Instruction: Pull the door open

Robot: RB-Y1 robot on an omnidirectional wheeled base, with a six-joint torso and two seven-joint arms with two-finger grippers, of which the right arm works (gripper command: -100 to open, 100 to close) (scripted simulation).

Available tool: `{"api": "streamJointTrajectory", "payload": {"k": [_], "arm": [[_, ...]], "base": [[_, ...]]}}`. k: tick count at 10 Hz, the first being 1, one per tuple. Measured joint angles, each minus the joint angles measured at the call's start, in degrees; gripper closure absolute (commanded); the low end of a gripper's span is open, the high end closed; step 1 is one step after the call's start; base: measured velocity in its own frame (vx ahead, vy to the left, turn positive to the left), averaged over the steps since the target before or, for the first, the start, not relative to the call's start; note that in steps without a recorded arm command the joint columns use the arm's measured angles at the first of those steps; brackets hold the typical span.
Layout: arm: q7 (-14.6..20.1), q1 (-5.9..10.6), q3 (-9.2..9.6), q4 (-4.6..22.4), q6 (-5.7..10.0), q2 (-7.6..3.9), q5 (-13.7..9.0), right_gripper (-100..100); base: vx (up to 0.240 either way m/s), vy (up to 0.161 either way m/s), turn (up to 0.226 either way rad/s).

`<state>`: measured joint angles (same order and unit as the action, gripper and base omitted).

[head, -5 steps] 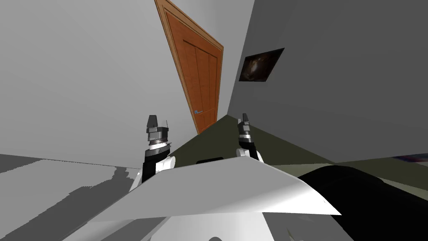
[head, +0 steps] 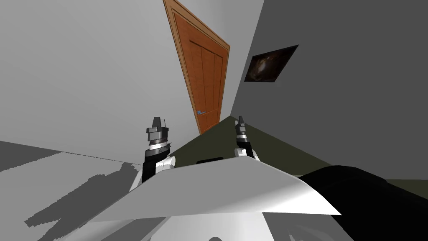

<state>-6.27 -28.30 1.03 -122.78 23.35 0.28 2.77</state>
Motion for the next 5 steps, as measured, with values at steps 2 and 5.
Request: {"api": "streamJointTrajectory", "payload": {"k": [2, 5], "arm": [[0.5, 1.10, -0.07, 2.7, 0.58, -0.76, -0.5, -100], [1.1, 3.01, -0.11, 7.8, 2.06, -1.80, -1.2, -100]], "base": [[0.090, -0.004, 0.137], [0.084, 0.002, 0.157]]}}
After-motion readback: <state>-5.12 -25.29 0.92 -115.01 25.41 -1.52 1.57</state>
